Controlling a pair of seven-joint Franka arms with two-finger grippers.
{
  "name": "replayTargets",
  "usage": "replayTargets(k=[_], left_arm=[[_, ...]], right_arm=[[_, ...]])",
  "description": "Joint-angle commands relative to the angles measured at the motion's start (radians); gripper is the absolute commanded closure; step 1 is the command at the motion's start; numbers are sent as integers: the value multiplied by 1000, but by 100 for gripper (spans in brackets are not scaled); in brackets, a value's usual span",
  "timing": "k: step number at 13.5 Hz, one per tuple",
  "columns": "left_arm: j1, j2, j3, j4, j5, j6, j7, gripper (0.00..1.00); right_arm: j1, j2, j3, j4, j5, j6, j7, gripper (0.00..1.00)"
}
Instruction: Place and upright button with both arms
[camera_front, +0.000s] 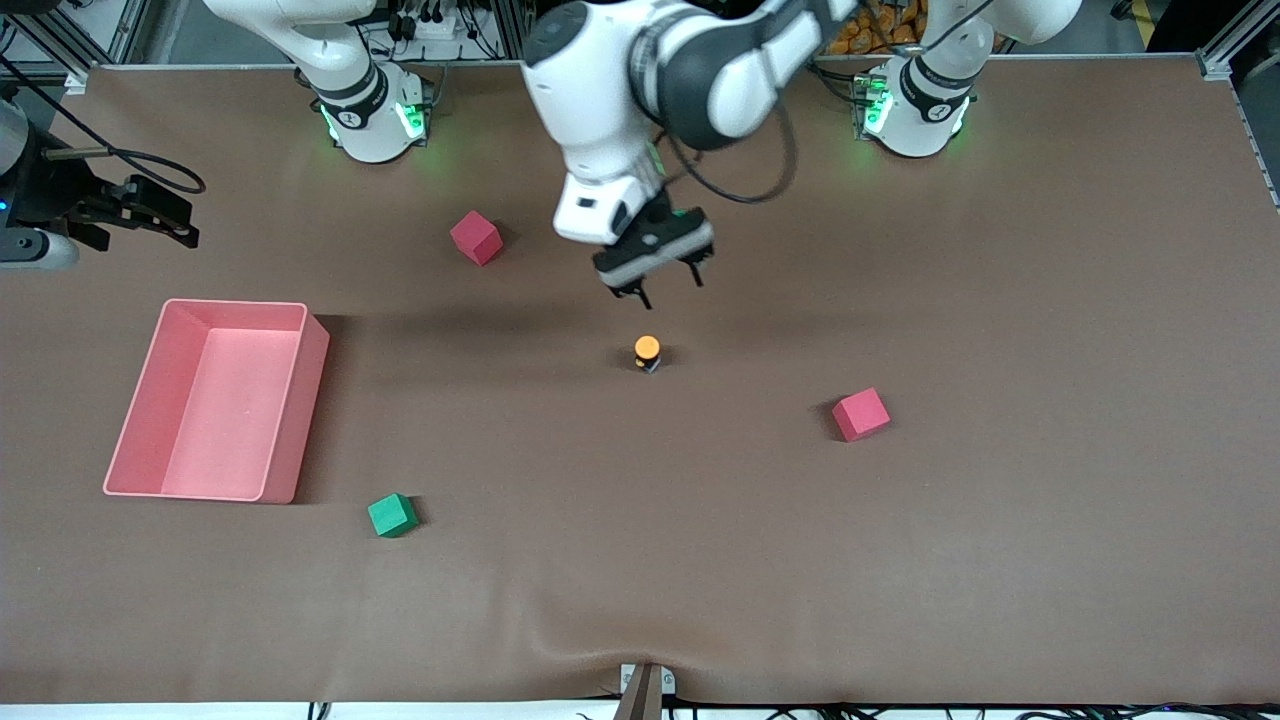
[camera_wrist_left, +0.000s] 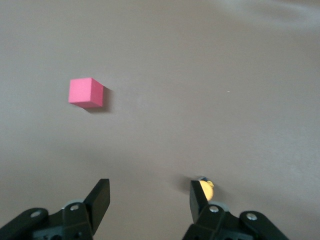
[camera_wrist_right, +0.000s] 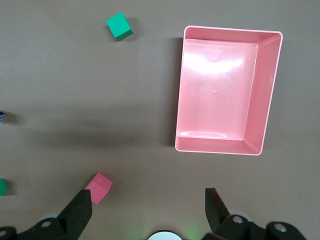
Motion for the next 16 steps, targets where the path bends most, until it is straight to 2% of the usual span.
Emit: replayTargets(k=[1,4,13,16], left_arm=[[134,-70,-11,-31,-105,-16,198,27],[260,-110,-11,-30,-157,-45,414,27],[545,-177,-15,-30,-159,-163,888,27],[651,-206,-17,-34,-253,-168,970,27]], right_arm=[[3,-14,-1,-10,-1,4,4,0],[5,-14,-1,-11,1,2,4,0],[5,-12,-2,-11,1,4,4,0],[6,-12,-1,-11,1,5,4,0]])
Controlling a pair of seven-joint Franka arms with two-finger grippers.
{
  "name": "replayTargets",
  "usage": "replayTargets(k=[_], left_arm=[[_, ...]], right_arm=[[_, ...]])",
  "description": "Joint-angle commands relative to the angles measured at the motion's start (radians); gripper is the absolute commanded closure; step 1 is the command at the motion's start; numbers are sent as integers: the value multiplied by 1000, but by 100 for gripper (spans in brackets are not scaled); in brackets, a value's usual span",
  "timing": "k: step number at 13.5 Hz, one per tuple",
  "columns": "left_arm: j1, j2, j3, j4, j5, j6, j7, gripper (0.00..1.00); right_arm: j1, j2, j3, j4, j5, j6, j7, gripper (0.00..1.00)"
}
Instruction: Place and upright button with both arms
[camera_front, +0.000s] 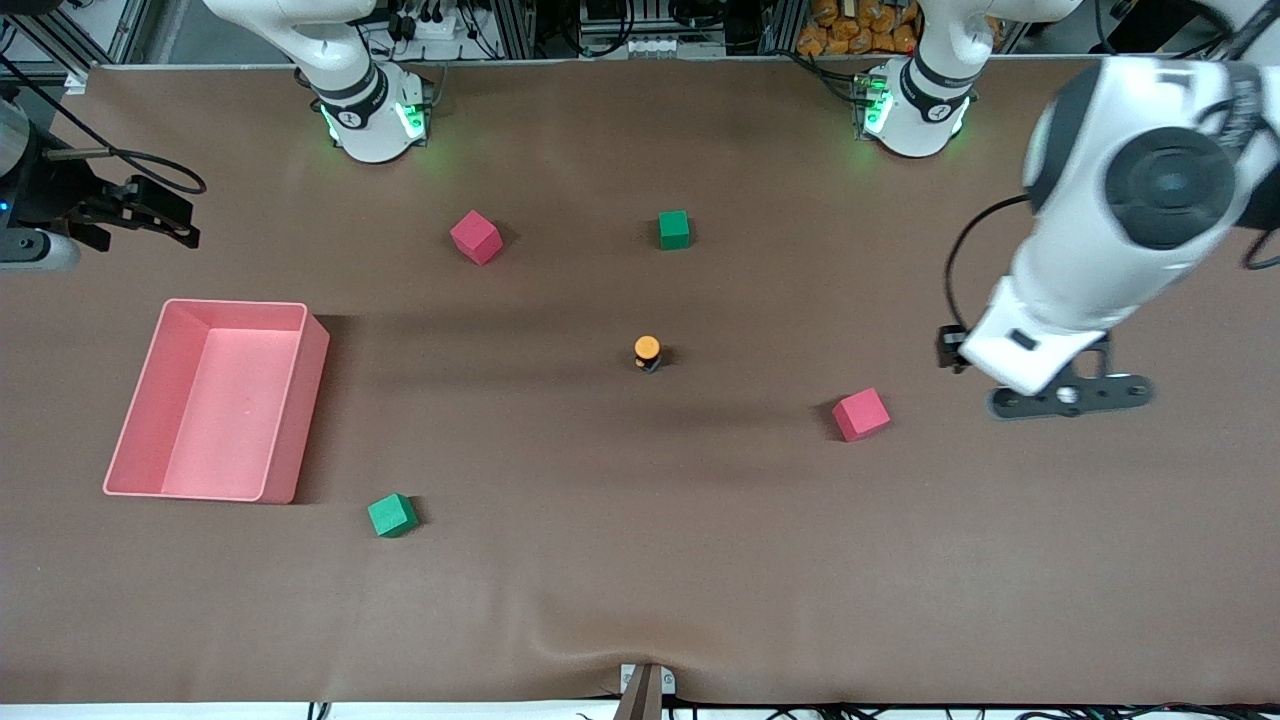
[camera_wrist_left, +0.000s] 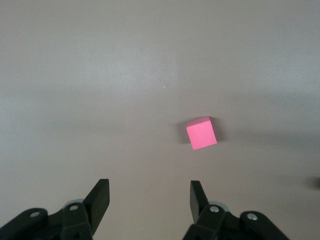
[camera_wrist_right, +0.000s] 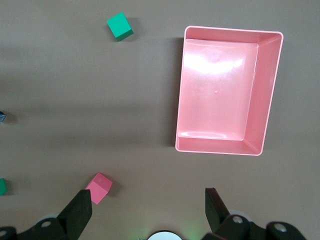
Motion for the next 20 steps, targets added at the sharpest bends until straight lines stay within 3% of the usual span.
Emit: replayTargets(k=[1,10,11,12,20], left_arm=[[95,-49,-14,-30,-83,-11,88,27],[115,-46,-13,-31,-97,-1,119,26],[118,-47,-13,-34,-96,2,122,17],[118,-46,-13,-33,-84,-1,158,0],[170,-63,-5,-34,-93,-5,212,0]], right_arm=[[5,-12,-1,-11,1,4,4,0],[3,-14,-3,-12,3,1,4,0],[3,-12,-3,-12,1,1,4,0],[2,-12,-3,-12,3,1,4,0],[0,-14,-1,-12,4,-2,4,0]])
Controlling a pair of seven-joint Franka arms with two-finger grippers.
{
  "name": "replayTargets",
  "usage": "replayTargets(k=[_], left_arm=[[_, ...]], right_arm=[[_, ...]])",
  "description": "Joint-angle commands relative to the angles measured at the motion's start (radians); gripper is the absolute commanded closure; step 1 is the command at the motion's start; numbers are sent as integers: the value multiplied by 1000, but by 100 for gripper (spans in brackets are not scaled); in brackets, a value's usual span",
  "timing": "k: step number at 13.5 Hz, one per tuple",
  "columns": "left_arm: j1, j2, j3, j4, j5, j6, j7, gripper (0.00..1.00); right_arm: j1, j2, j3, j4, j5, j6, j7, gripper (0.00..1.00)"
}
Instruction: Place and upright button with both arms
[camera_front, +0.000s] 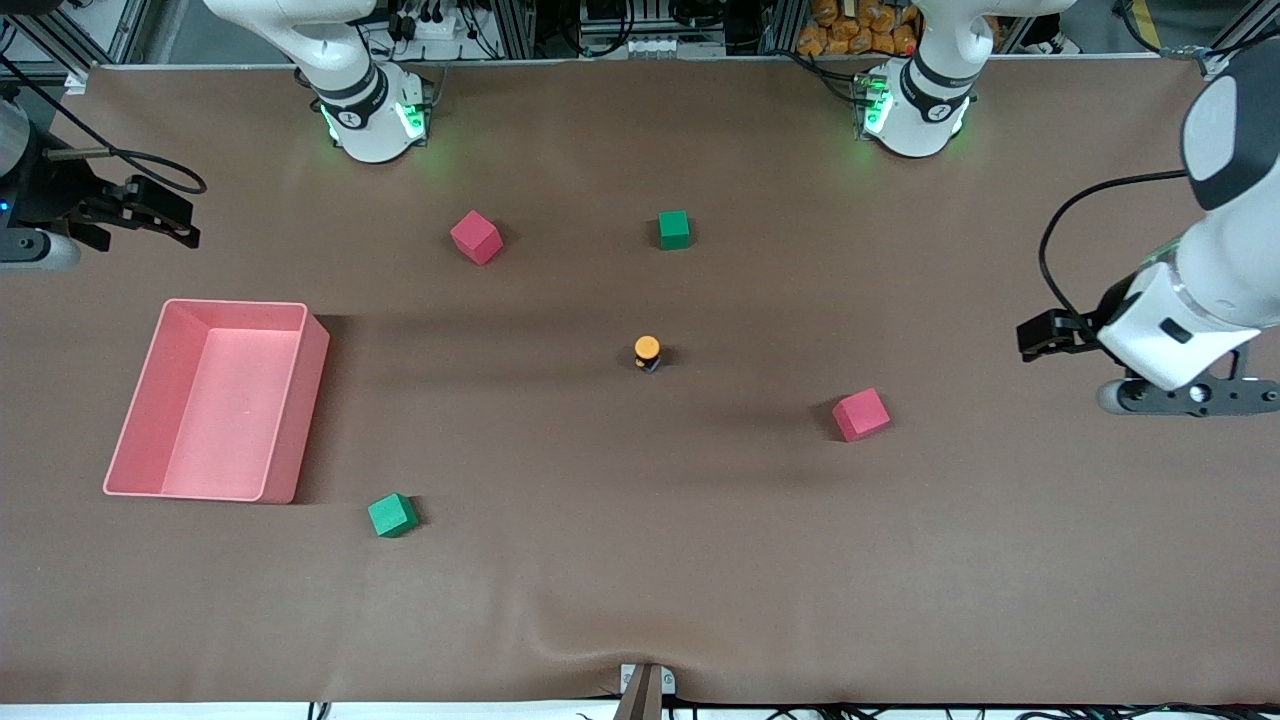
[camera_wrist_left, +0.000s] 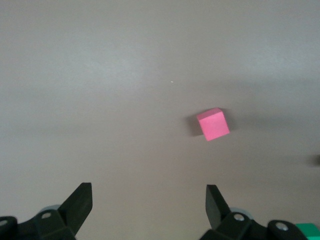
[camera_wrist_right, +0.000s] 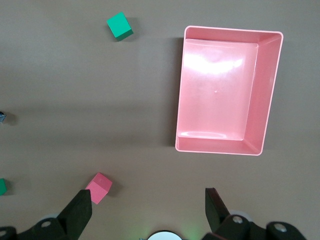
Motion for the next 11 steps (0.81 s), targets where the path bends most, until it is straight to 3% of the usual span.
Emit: replayTargets(k=[1,3,11], left_arm=[[25,-45,-2,-22,-13,-1,10,0],[50,-65,-2,-28,-10,-15,-2,0],[95,-255,-14,-209,-13,-24,1,0]], right_arm=[[4,-12,-2,-12,4,-2,4,0],[5,-14,-1,-14,7,-2,4,0],[4,-14,-1,-28,9,4,4,0]])
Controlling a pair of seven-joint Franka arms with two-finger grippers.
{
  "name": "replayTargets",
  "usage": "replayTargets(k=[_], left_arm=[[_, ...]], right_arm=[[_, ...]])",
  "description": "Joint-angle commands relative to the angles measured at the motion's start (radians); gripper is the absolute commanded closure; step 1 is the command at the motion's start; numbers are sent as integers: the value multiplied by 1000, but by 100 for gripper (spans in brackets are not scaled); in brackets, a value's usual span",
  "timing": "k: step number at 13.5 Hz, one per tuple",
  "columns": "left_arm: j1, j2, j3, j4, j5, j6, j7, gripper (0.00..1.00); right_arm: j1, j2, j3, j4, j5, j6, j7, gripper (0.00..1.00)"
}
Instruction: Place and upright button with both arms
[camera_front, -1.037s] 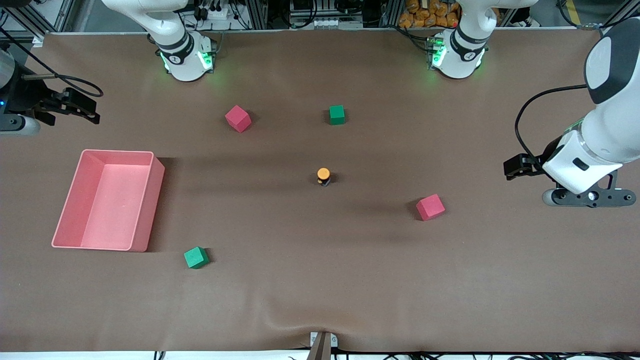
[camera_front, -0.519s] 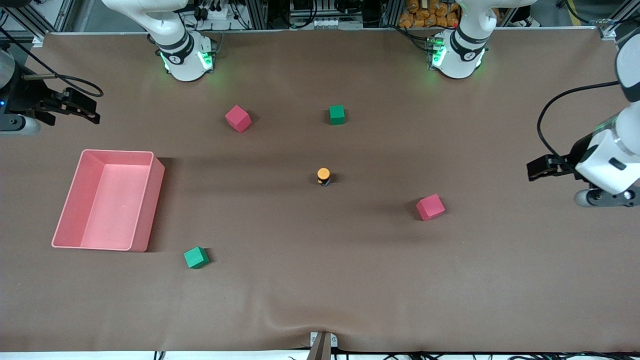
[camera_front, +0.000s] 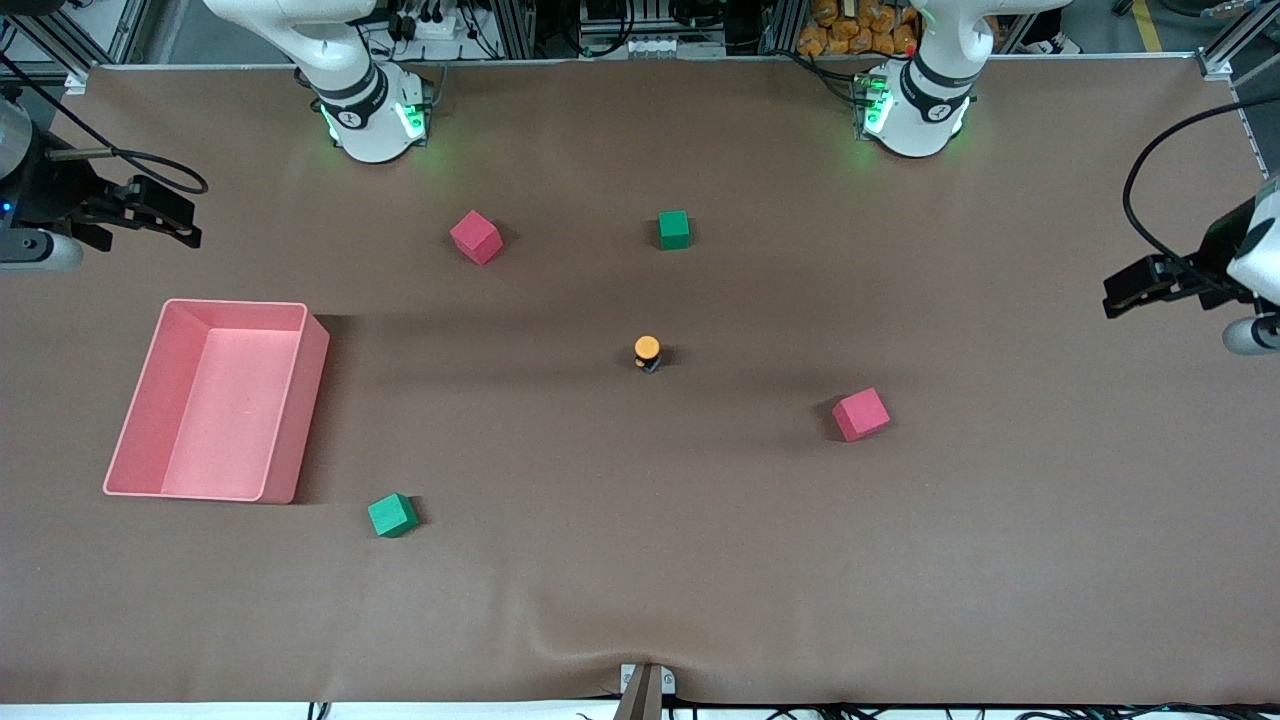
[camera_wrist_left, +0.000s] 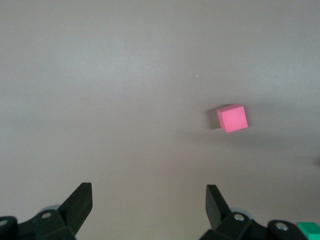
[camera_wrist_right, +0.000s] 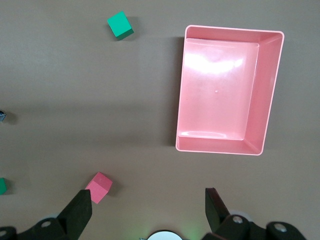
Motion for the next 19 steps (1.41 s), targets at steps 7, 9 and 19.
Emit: replayTargets(k=[7,9,19], left_arm=[[-35,-235,58,-196,-18,-54,74,0],[-39,-232,59,-197,-18,-38,77,0],[-62,-160,91,-149,-19,-5,89,0]], right_arm=[[0,-14,-2,-24,8,2,4,0],[0,-14,-2,-26,8,2,4,0],[0,-14,-2,-29,8,-1,4,0]])
